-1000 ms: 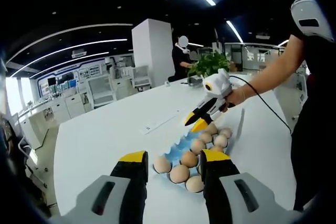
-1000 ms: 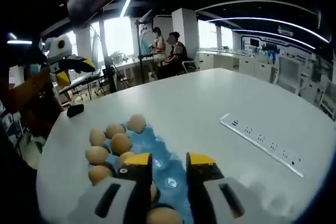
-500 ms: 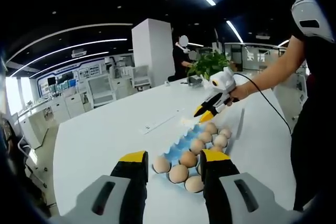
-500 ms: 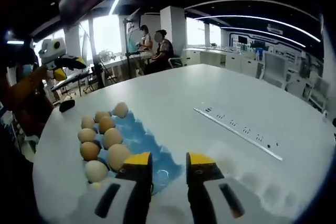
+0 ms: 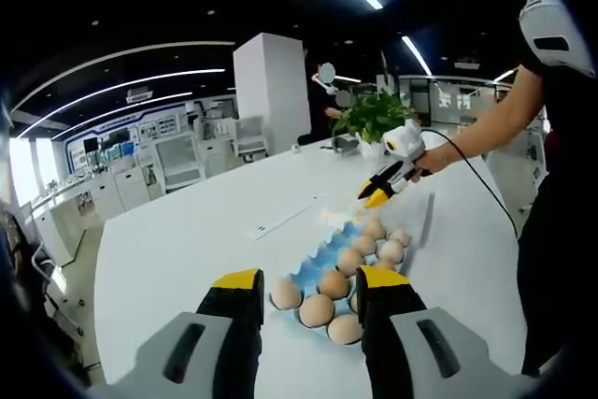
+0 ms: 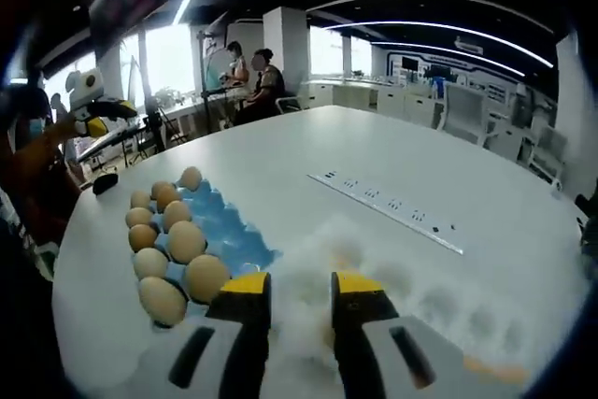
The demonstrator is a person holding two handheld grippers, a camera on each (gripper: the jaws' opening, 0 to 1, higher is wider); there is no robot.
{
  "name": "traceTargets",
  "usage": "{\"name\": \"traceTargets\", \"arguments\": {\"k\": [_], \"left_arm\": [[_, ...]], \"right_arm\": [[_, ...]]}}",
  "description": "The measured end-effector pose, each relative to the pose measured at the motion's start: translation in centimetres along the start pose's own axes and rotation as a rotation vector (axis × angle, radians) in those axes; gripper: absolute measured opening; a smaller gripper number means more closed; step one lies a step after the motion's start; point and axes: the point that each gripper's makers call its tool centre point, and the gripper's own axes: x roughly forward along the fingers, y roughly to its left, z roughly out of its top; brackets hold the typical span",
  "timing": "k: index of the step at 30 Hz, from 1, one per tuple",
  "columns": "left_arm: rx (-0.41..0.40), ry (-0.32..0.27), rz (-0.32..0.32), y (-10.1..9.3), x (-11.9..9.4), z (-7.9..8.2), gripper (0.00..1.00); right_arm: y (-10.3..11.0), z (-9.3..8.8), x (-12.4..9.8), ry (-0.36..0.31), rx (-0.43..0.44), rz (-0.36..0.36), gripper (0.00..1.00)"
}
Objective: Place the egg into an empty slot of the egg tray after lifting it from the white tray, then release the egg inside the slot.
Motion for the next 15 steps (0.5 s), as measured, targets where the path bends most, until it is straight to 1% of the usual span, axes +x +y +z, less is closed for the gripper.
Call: {"name": "traceTargets", "arguments": {"k": [5, 8, 10, 13, 15], "left_arm": [[0.001, -0.001, 0.003, 0.1, 0.0, 0.0, 0.40], [0.002, 0.000, 0.001, 0.0, 0.0, 0.0, 0.40], [0.002, -0.001, 0.000, 0.0, 0.1, 0.1, 0.40], [0.001, 0.000, 0.002, 0.0, 0.0, 0.1, 0.40], [0.001, 0.000, 0.002, 0.1, 0.0, 0.1, 0.40]], "right_arm": [[-1.8, -0.3, -1.1, -0.007, 0.021, -0.045, 0.25], [-2.6, -0.9, -1.3, 0.014, 0.012, -0.064, 0.25], [-2.8, -1.3, -1.3, 0.030, 0.014, -0.065, 0.25], [-3.0, -2.3, -1.3, 0.074, -0.006, -0.064, 0.25], [-3.1, -2.6, -1.2, 0.081, -0.005, -0.064, 0.25]]}}
